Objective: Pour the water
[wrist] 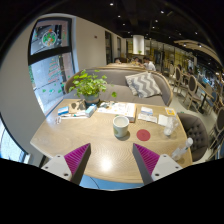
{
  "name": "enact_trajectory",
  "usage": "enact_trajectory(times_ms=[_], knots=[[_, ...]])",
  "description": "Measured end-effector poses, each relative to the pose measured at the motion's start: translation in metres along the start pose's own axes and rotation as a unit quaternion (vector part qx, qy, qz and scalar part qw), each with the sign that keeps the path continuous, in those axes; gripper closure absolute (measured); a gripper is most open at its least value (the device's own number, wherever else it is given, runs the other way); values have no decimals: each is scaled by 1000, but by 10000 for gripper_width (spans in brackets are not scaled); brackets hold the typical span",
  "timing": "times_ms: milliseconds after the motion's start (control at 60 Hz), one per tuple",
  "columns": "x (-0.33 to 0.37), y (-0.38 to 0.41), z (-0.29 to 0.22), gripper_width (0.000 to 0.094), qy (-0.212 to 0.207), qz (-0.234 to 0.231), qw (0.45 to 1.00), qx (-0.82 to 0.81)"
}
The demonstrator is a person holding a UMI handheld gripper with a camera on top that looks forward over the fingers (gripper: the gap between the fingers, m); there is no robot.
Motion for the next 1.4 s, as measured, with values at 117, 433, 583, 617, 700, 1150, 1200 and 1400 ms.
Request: enact_trajectory(times_ms=[117, 433, 583, 617, 700, 1150, 1200, 1400], knots=[[15, -67, 27, 78, 6, 6, 1000, -2], [16, -232, 123, 74, 21, 36, 999, 5], [-2, -288, 152, 72, 12, 50, 999, -9], [-9, -299, 157, 73, 8, 52, 999, -12], [-28, -323, 161, 71, -9, 59, 998, -11], [-121, -362, 145, 369, -73, 41, 996, 3], [-125, -361, 145, 423, -82, 42, 996, 2], [-127, -363, 143, 472, -98, 59, 993, -5]])
Point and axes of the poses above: the point between the fingertips, and its own axes, seen from behind it with the camera up: y to the left, z down, x backward, against the way the camera looks, the point moved 3 cm from there along x, backward, against the way the camera looks, and after that the axes turned 11 degrees about -y, right-handed, at the moved point
